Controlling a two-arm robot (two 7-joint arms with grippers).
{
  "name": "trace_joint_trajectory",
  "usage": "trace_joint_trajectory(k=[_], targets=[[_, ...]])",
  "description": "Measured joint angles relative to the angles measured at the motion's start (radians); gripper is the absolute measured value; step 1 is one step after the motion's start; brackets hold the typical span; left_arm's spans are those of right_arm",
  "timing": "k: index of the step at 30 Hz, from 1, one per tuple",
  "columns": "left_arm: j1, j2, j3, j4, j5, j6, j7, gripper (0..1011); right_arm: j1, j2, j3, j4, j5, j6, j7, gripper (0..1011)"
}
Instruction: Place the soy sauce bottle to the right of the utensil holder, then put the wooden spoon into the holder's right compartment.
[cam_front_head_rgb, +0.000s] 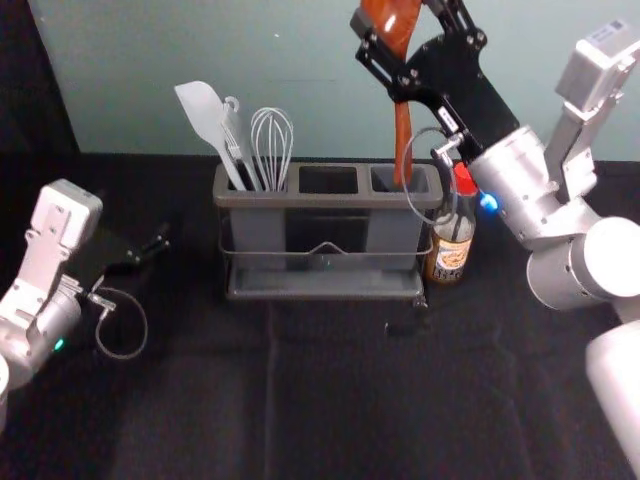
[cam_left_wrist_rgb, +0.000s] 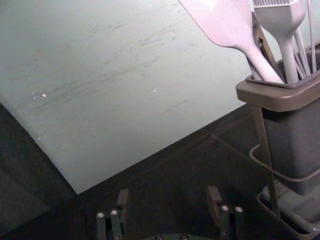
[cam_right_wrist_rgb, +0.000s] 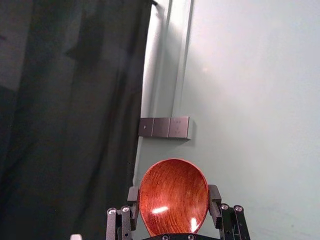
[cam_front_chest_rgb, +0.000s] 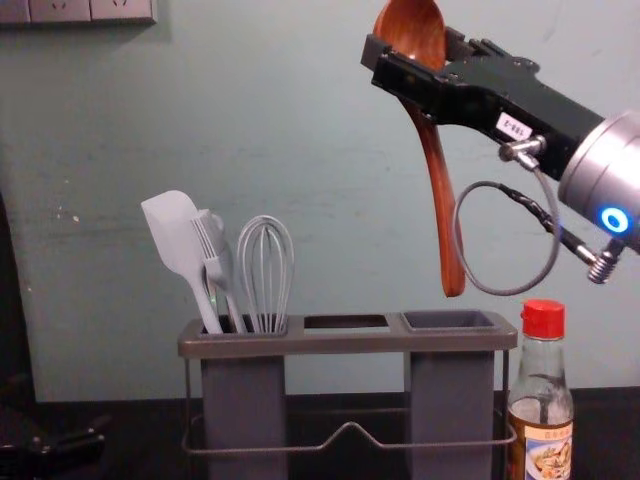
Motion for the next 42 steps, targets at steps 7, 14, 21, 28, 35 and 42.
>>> trace_joint_trajectory(k=[7,14,21,28,35,42], targets=[[0.000,0.000,0.000,0.000,0.000,0.000,0.000,1005,0.039,-0.026,-0.002,0.097,-0.028,-0.085,-0.027,836],[0.000,0.000,0.000,0.000,0.000,0.000,0.000,1005,0.045,-0.042,0.006,0.150,-0.058,-0.127,-0.048,837],[0.000,0.000,0.000,0.000,0.000,0.000,0.000,1005,0.056,-0.057,0.015,0.211,-0.068,-0.178,-0.048,836],[0.000,0.000,0.000,0.000,0.000,0.000,0.000,1005,0.063,-0.071,0.023,0.267,-0.075,-0.218,-0.038,836],[0.000,0.000,0.000,0.000,0.000,0.000,0.000,1005,0.059,-0.077,0.027,0.299,-0.088,-0.236,-0.032,837],[0.000,0.000,0.000,0.000,0.000,0.000,0.000,1005,0.045,-0.079,0.032,0.319,-0.096,-0.245,-0.030,836]])
